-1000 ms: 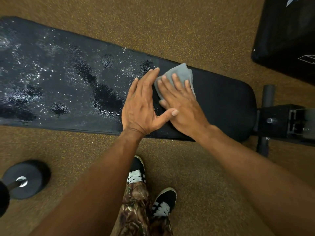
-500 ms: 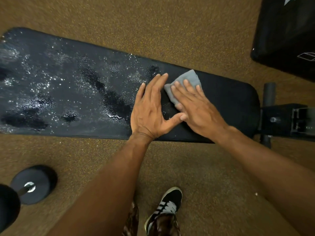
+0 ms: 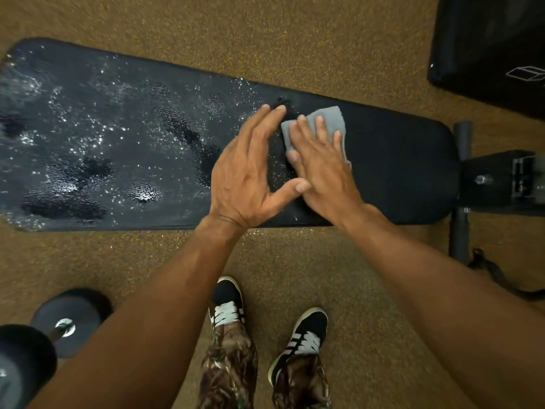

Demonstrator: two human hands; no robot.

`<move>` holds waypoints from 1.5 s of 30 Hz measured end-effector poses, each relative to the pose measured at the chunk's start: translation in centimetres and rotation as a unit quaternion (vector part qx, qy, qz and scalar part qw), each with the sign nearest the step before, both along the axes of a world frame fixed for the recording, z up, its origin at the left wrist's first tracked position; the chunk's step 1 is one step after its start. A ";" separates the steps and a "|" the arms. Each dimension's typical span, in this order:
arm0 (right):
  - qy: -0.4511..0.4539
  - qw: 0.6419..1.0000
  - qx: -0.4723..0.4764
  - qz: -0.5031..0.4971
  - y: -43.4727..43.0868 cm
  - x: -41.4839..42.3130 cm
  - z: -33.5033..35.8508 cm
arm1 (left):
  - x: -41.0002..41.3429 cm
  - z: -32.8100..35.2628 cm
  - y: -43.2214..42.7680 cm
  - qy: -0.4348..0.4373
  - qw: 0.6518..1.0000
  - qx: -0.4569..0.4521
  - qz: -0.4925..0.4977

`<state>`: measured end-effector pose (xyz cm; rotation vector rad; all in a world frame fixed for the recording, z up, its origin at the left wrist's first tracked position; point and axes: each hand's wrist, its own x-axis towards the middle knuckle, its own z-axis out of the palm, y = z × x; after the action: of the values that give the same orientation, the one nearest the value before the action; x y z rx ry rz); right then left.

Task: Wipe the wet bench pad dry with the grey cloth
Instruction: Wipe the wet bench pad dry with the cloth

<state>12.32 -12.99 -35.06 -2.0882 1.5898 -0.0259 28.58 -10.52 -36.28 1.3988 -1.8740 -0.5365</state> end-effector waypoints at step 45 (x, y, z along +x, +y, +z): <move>-0.018 0.995 -0.042 0.094 5.0 -0.5 -1.0 | 0.7 -1.9 1.5 -0.152 0.988 -0.004 -0.004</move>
<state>11.86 -7.96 -36.02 -2.2816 1.3889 -0.0658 29.30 -8.99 -38.20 1.5377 -2.1178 -0.3313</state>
